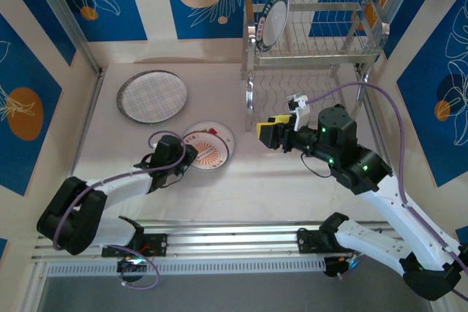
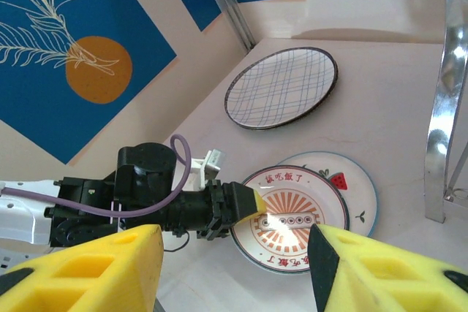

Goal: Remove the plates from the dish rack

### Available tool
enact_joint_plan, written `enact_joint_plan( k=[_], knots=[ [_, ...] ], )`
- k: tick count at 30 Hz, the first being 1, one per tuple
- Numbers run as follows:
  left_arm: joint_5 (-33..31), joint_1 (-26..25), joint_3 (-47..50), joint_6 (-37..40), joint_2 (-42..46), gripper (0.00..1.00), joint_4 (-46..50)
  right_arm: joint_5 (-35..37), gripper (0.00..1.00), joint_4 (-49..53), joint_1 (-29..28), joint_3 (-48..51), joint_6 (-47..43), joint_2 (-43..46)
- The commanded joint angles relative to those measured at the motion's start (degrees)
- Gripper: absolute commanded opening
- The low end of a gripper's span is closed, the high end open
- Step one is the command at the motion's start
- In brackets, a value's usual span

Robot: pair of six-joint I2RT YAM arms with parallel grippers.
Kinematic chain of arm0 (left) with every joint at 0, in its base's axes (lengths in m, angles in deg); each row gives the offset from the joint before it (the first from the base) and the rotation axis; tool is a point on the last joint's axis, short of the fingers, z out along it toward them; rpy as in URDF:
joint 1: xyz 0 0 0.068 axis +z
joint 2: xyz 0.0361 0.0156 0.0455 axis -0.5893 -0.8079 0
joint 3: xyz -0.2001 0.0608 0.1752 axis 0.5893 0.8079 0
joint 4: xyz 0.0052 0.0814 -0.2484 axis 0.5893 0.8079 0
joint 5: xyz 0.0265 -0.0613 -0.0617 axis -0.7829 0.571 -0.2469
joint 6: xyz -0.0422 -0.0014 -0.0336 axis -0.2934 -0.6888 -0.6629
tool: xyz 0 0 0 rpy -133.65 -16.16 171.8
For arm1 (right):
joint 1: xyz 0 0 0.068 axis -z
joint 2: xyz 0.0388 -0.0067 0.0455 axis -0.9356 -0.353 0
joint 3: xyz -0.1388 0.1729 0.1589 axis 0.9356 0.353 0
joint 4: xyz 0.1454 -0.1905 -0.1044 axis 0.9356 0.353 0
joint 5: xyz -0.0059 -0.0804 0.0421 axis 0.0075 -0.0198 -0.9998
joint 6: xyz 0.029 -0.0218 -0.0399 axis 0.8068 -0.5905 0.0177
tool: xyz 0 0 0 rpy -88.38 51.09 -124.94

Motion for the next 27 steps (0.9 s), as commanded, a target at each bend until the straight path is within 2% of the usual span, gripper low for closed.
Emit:
enact_joint_plan(
  k=[1,7,19,27],
  knots=[
    [1.65,1.0,-3.28,0.92,-0.68,0.36,0.27,0.84,0.56,0.54,-0.32,0.04,0.08,0.75],
    [2.8,1.08,-9.03,1.52,-2.02,0.55,9.72,1.17,0.56,0.24,-0.33,0.04,-0.1,0.44],
    [4.03,1.5,-14.89,3.02,-5.91,0.59,18.05,1.63,0.56,1.05,-0.24,-0.48,0.17,0.05],
    [4.08,1.6,-18.5,4.49,-7.84,0.7,22.94,2.11,0.56,1.69,-0.21,-0.58,0.52,0.01]
  ],
)
